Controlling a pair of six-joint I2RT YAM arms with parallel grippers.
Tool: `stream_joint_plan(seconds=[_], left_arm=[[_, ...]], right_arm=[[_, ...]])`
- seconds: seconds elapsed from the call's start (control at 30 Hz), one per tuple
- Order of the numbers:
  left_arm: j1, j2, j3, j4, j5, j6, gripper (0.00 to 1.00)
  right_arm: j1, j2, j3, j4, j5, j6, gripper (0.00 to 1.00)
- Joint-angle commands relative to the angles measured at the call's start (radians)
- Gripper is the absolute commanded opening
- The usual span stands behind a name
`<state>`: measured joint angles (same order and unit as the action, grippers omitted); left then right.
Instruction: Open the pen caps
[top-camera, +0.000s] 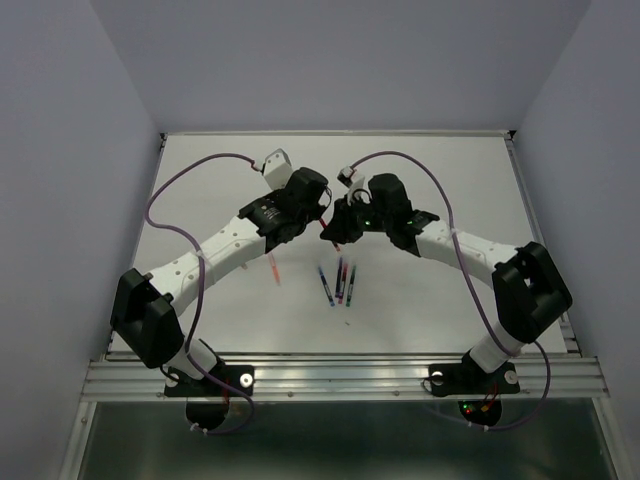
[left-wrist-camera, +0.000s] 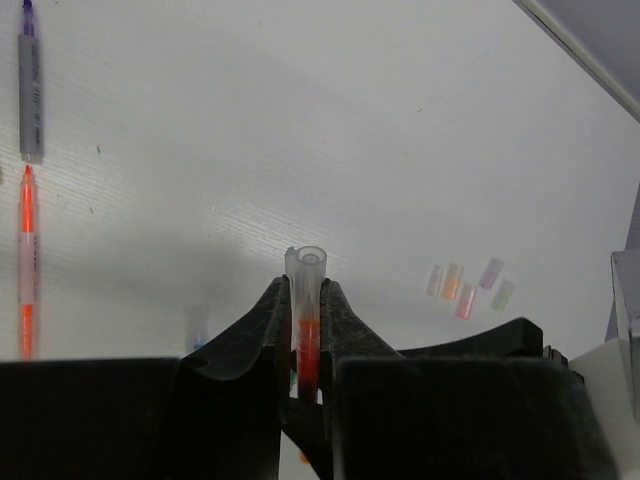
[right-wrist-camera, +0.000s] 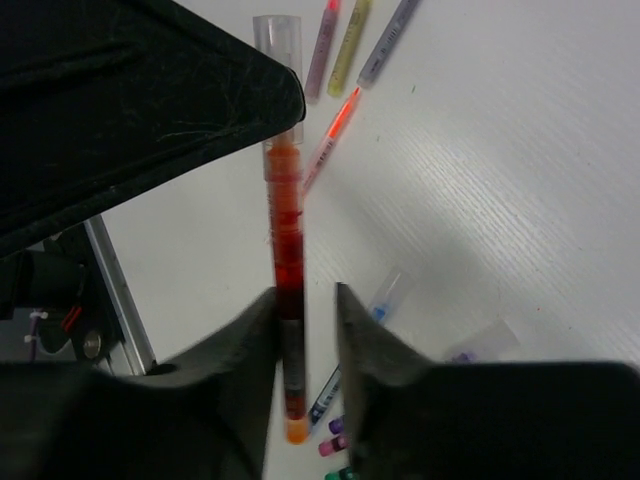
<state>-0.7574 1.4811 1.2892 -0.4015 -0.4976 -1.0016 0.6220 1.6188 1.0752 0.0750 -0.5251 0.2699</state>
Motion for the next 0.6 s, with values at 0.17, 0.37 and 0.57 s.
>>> stream_joint_plan(seconds=[0.17, 0.37, 0.57], left_arm=[[0.000, -0.033, 0.021, 0.016, -0.021, -0.009, 0.39], [0.001, -0.025, 0.022, 0.016, -0.021, -0.003, 0.48], [0.001, -0.012, 0.028, 0.027, -0.024, 0.006, 0.39]], right_arm=[[0.013, -0.031, 0.040, 0.083, 0.034, 0.038, 0.01], [0.013, -0.060, 0.035, 0.094, 0.039, 0.054, 0.01], [0.013, -0.068, 0.029, 0.104, -0.001, 0.063, 0.01]])
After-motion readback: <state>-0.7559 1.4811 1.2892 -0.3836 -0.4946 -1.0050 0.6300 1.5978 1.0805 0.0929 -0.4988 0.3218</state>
